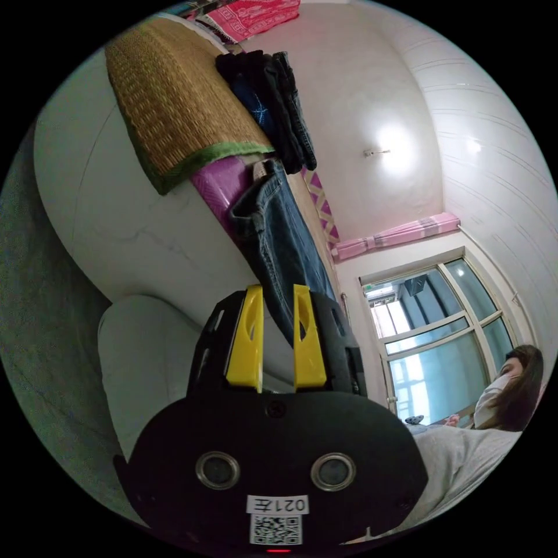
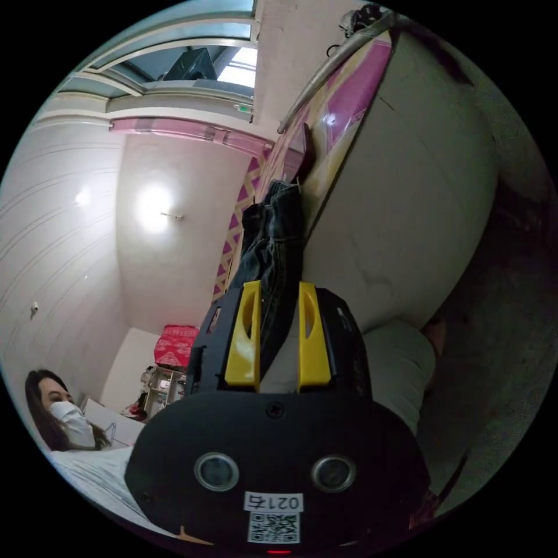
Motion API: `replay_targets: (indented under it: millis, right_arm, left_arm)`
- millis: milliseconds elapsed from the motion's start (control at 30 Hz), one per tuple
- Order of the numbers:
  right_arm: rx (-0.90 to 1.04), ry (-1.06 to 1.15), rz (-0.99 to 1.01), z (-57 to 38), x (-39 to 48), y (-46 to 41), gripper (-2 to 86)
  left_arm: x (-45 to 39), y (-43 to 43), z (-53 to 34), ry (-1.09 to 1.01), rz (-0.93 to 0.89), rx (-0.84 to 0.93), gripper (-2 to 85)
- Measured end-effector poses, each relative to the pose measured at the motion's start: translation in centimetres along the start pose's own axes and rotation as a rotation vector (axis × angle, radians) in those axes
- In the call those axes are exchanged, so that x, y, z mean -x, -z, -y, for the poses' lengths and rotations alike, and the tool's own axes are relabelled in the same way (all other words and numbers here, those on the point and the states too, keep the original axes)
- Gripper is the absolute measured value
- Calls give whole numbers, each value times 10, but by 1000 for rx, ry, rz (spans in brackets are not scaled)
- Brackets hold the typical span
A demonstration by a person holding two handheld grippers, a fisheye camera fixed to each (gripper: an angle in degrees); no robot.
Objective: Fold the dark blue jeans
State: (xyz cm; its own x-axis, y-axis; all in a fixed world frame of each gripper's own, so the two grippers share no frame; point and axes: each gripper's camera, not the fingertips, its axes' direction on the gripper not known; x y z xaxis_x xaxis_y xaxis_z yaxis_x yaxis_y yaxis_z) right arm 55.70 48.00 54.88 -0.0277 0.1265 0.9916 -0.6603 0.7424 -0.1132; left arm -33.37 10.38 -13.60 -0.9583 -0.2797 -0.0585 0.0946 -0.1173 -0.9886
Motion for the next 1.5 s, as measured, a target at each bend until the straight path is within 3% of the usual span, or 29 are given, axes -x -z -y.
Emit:
replay_targets:
  millis: [67, 267, 467, 700, 800, 1033, 1267, 1500]
  right_arm:
    - [2, -55, -68, 3, -10, 0, 128]
    - [32, -4, 130, 6, -19, -16, 82]
    - [0, -8, 83, -3, -11, -19, 23]
    - [20, 28, 67, -4, 6, -43, 42]
    - [33, 9, 40, -6, 8, -55, 18]
    - [72, 48, 164, 11, 56, -81, 5]
    - [156, 143, 218, 84, 152, -185, 10]
    - [240, 114, 2, 142, 154, -363, 65]
  left_arm:
    - [0, -2, 1, -8, -2, 3, 69]
    - [-1, -10, 4, -2, -11, 4, 70]
    - [-5, -21, 9, 4, -3, 9, 58]
    - [-2, -42, 20, 6, 15, -14, 48]
    - [-1, -53, 25, -2, 5, -23, 4]
    - [-56, -85, 71, -165, -7, 48, -9]
    - [-138, -159, 182, -247, 26, 150, -8]
    - [-93, -304, 288, -79, 125, 216, 44]
